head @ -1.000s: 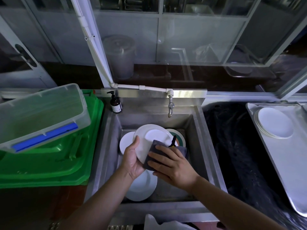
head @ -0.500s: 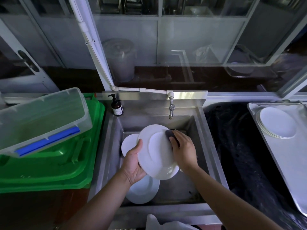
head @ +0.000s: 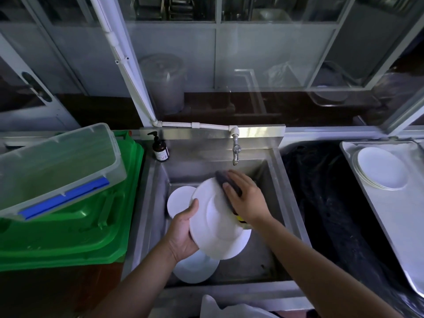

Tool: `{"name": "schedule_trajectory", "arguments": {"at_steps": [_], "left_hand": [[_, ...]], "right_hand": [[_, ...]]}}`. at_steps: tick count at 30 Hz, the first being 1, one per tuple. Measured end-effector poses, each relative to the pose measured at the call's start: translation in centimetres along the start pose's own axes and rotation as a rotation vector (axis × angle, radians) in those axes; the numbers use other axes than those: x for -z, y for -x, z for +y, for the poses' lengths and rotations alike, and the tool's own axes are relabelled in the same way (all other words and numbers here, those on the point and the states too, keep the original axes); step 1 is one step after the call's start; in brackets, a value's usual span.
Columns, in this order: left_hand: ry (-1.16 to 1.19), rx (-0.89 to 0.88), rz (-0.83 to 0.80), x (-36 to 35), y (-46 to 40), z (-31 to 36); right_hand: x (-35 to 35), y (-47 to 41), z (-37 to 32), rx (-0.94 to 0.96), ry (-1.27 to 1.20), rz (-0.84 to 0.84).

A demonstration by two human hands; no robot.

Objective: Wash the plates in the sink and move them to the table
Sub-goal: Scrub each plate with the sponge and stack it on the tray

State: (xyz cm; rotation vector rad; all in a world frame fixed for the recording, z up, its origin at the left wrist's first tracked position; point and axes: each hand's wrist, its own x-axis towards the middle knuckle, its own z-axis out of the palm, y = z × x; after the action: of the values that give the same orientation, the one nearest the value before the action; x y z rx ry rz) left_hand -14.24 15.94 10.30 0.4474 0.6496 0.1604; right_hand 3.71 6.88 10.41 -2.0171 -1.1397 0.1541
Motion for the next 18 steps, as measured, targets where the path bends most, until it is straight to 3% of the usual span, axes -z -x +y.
{"name": "schedule_trajectory", "arguments": {"at_steps": [2, 3, 9, 10, 14, 16, 18], "left_hand": [[-0.037, 0.005, 0.005, -0.7, 0.0, -0.2], [-0.052, 0.003, 0.006, -1.0, -0.2, -0.2], [-0.058, -0.011, -0.011, -1.2, -0.3, 0.2], [-0.056, -0.012, -0.022, -1.0, -0.2, 0.2], [-0.077, -0.023, -0.058, -0.7, 0.0, 0.2], [-0.061, -0.023, -0.042, -1.1, 0.0, 0.5], [-0.054, -0.032, -0.025, -1.7, -0.3, 0.7]], "right_hand": [[-0.6, 0.0, -1.4, -0.220, -0.056, 0.070], [-1.2, 0.2, -2.2, -0.208, -0.017, 0.092], [-2.0, 1.8, -2.6, 0.297, 0.048, 0.040], [-1.5, 1.4, -1.8, 0.240, 0.058, 0.035], [0.3, -0.1, -0.6, -0.394, -0.104, 0.119], [-0.2, 0.8, -2.2, -0.319, -0.073, 0.156], [-1.6, 2.2, -3.8, -0.020, 0.013, 0.186]]}}
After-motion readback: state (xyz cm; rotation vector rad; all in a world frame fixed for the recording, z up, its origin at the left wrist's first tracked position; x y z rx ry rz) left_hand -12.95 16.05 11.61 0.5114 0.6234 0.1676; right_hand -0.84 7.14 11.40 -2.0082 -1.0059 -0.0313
